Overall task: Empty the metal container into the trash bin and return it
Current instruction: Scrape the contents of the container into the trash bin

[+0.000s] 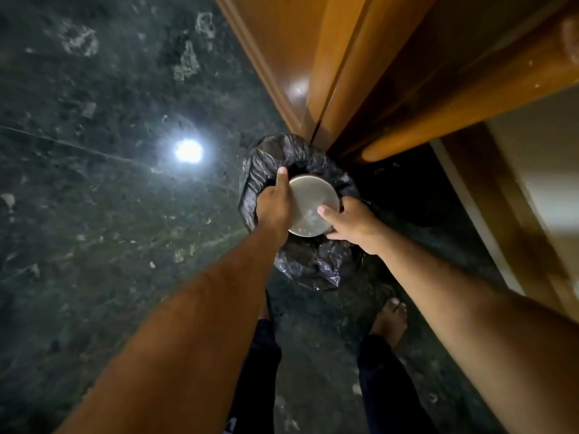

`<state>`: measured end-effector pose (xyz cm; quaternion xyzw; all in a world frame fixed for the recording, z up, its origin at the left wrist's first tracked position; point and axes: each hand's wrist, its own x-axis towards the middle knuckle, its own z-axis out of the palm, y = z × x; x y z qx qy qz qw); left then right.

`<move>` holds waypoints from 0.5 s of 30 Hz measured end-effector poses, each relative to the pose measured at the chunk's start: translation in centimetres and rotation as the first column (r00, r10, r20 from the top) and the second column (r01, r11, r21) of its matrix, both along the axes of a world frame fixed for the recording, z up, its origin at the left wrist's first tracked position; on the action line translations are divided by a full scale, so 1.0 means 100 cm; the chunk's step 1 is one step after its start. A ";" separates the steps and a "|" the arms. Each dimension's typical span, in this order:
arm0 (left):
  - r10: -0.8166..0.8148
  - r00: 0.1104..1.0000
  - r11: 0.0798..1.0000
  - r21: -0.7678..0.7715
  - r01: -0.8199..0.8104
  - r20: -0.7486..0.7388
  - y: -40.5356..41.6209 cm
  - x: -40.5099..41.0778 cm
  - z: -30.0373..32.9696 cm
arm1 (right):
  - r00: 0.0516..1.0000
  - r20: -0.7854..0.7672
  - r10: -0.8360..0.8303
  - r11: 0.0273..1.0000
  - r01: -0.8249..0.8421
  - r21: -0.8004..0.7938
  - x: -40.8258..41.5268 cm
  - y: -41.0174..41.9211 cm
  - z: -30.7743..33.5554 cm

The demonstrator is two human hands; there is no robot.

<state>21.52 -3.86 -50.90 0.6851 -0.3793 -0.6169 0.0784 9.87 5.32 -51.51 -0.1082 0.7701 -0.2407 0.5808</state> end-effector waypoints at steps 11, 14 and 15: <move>0.438 0.896 0.832 0.347 -0.434 0.071 -0.007 -0.017 -0.008 | 0.254 -0.904 0.345 0.484 -0.873 -0.061 0.046 0.032 0.051; 0.395 0.917 0.850 0.355 -0.390 0.060 0.001 -0.014 -0.019 | 0.125 -0.781 0.613 0.356 -0.925 0.132 0.037 0.037 0.041; 0.394 0.919 0.849 0.380 -0.367 0.008 0.002 -0.013 -0.007 | 0.101 -0.794 0.599 0.349 -0.926 0.145 0.036 0.035 0.038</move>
